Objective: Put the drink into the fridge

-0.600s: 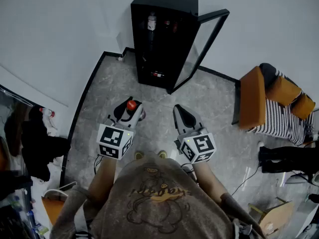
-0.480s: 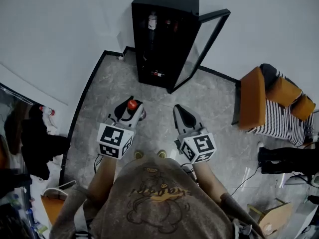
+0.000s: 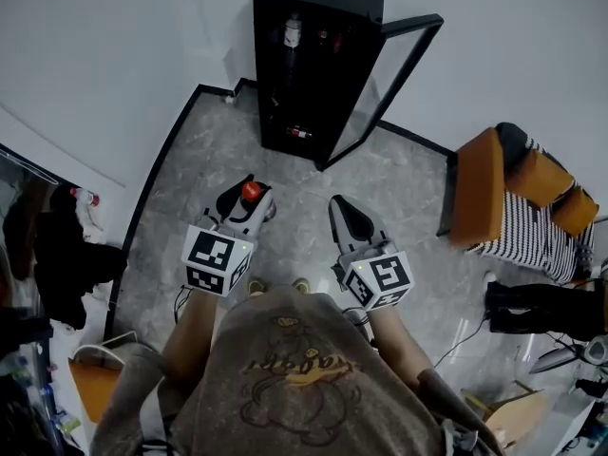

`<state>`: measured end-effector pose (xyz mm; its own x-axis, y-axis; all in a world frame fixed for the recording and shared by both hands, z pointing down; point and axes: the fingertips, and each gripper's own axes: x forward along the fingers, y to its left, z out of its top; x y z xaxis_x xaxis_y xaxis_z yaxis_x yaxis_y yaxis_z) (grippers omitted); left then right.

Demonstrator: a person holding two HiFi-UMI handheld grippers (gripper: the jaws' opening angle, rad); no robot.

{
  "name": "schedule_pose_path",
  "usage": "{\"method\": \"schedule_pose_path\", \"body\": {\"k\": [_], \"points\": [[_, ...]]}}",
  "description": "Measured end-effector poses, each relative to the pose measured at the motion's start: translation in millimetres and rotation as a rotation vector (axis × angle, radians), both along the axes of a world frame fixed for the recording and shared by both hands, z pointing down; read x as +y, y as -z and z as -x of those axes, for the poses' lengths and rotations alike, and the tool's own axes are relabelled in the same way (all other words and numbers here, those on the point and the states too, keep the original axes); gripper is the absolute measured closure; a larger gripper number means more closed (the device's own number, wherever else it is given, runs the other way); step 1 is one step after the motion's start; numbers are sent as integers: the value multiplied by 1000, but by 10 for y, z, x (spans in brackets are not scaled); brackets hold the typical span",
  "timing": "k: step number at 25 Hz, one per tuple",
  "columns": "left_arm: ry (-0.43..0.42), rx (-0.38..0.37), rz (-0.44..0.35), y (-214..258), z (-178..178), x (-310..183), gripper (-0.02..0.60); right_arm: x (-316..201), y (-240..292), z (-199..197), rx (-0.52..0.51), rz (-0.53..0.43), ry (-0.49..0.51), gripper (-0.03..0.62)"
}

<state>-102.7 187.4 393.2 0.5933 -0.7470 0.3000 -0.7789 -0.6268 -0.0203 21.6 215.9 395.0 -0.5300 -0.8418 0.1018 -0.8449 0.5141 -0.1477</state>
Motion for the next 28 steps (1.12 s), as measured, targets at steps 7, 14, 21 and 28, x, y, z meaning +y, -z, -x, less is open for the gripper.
{"method": "schedule_pose_path", "body": {"k": [7,14,21,28], "points": [[25,-5,-2,-4,-118,9,436,42,73,-226,23,-22,35,576],[59,-1,-17,-21,-230,-37,437,18,48,-446,37,-29,69,576],[65,0,-18,-18,-250,-178,436,-90,-42,-506,38,-16,75,576],[45,-7,0,-110,-267,-486,436,-391,-149,-521,32,6,58,576]]}}
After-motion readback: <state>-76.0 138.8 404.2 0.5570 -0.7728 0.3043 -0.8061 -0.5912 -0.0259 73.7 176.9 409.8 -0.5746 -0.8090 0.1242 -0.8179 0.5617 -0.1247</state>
